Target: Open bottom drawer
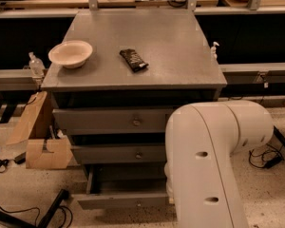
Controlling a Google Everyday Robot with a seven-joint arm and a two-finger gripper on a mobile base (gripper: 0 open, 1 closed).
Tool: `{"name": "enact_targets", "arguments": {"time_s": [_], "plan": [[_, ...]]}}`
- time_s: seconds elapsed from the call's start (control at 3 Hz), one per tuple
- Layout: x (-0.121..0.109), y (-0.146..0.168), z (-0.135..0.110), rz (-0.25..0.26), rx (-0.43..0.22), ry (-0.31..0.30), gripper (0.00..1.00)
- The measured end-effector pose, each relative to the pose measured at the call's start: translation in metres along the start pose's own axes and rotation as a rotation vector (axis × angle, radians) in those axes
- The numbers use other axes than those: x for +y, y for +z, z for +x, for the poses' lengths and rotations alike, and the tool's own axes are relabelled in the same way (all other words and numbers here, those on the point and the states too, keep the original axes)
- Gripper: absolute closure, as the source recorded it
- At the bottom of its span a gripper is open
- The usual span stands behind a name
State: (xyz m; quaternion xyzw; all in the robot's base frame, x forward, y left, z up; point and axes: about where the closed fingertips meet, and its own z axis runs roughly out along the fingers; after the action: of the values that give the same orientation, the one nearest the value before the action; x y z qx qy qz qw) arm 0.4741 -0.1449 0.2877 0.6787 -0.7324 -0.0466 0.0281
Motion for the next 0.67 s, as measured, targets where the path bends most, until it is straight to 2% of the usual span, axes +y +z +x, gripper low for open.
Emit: {"name": "enact_targets", "arguments": {"time_s": [0.33,0.67], "plan": [[-0.031,-0.021,0.031,0.155,-0.02,-0.071,1.0],[-0.051,-0.024,0.08,0.267,-0.074,-0.063,1.0]]}}
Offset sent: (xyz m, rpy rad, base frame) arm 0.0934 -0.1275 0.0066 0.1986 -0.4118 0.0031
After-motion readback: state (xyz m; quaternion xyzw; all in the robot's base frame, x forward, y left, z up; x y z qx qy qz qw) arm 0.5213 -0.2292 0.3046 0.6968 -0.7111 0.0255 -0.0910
